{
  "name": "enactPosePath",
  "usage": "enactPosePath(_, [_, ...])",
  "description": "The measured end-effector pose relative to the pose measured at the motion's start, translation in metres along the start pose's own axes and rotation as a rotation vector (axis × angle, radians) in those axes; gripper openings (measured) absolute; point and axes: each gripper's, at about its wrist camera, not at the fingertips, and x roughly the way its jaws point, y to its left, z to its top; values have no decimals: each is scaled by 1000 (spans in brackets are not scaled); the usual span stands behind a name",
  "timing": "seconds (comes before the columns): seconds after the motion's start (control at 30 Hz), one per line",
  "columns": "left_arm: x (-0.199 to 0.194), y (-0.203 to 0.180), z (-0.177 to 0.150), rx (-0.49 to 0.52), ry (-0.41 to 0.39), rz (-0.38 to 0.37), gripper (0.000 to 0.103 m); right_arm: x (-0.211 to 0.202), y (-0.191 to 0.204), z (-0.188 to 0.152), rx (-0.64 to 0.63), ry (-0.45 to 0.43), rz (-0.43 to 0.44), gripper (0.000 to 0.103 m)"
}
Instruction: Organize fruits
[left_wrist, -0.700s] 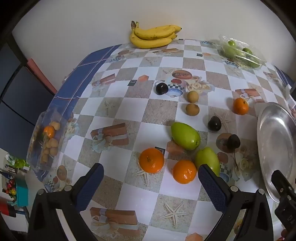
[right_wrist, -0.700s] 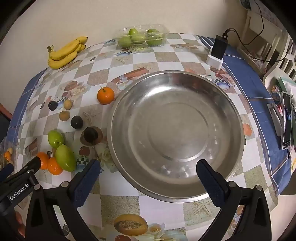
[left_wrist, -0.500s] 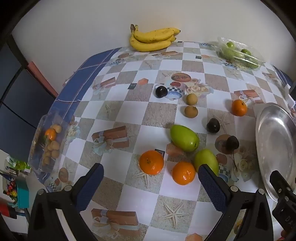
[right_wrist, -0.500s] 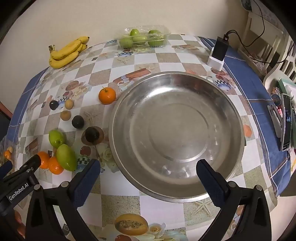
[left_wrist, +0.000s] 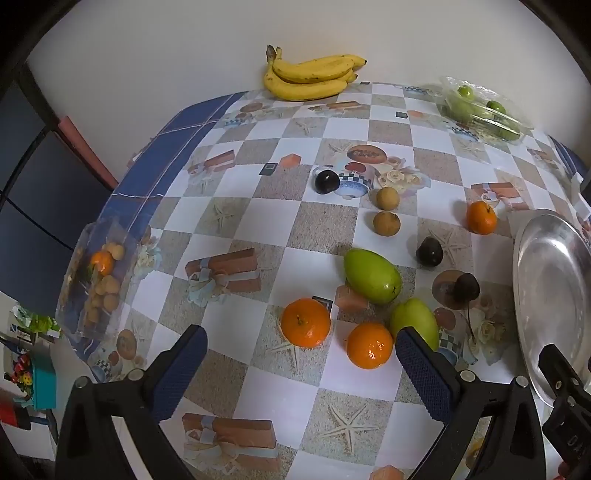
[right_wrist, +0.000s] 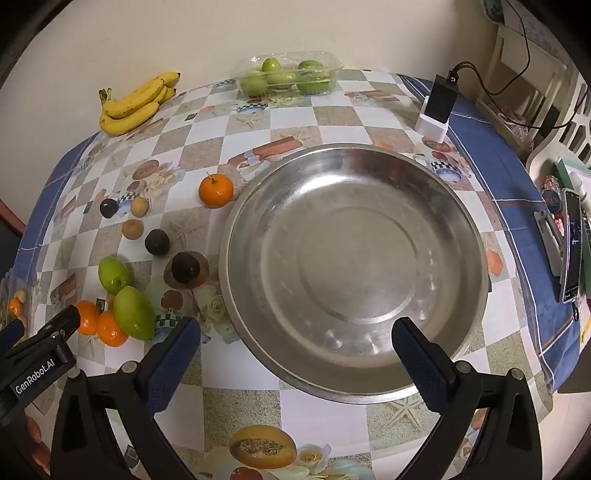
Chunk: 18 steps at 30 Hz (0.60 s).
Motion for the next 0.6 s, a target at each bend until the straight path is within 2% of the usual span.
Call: enactPosePath(0.6, [2, -1, -2, -1, 4, 2, 103, 2, 2, -1, -2, -2, -2, 103])
